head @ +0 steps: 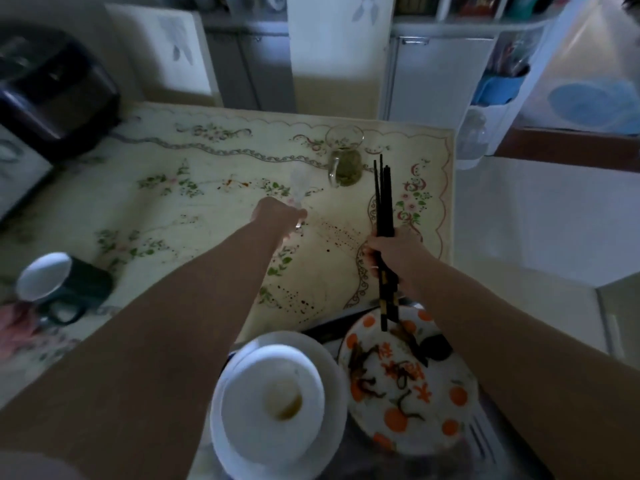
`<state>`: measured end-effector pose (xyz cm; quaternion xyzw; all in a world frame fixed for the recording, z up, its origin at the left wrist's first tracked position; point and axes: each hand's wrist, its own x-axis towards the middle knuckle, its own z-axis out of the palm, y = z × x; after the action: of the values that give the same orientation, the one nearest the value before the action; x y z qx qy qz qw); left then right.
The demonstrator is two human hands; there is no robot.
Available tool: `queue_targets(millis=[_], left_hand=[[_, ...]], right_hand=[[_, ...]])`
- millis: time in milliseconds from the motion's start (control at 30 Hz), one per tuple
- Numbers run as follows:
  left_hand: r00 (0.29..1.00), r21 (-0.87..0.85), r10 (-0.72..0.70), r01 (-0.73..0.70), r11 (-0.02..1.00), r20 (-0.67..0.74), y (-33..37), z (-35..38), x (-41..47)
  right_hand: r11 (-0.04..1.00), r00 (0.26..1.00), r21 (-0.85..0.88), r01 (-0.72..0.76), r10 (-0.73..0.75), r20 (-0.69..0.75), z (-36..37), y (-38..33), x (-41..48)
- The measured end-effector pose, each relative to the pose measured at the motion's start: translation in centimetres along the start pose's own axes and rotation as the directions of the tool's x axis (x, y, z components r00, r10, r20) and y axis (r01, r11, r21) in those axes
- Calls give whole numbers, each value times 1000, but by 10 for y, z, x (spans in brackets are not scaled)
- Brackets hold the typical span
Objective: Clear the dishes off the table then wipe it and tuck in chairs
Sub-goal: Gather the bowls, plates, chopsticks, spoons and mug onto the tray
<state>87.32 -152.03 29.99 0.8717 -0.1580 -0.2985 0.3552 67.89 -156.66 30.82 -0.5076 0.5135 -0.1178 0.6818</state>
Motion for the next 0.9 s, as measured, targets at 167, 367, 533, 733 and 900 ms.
queue_targets(millis=[167, 367, 533, 733, 900], left_hand=[[1000, -35, -9, 9, 999, 17, -3, -24, -73], [976, 59, -51, 39, 997, 211, -13, -26, -167], [933, 183, -70, 5, 983, 352, -22, -11, -230], [909, 285, -167, 56, 957, 381, -42, 34, -277], [915, 173, -177, 121, 978, 361, -60, 62, -287]], right_hand=[[989, 997, -148, 10, 1, 77, -23, 18, -53], [956, 997, -294, -18, 39, 64, -56, 54, -96], [947, 1000, -322, -16, 12, -16, -76, 75, -120], [945, 1000, -327, -3, -7, -27, -93, 85, -135], [958, 998, -286, 9, 9, 62, -98, 90, -151]])
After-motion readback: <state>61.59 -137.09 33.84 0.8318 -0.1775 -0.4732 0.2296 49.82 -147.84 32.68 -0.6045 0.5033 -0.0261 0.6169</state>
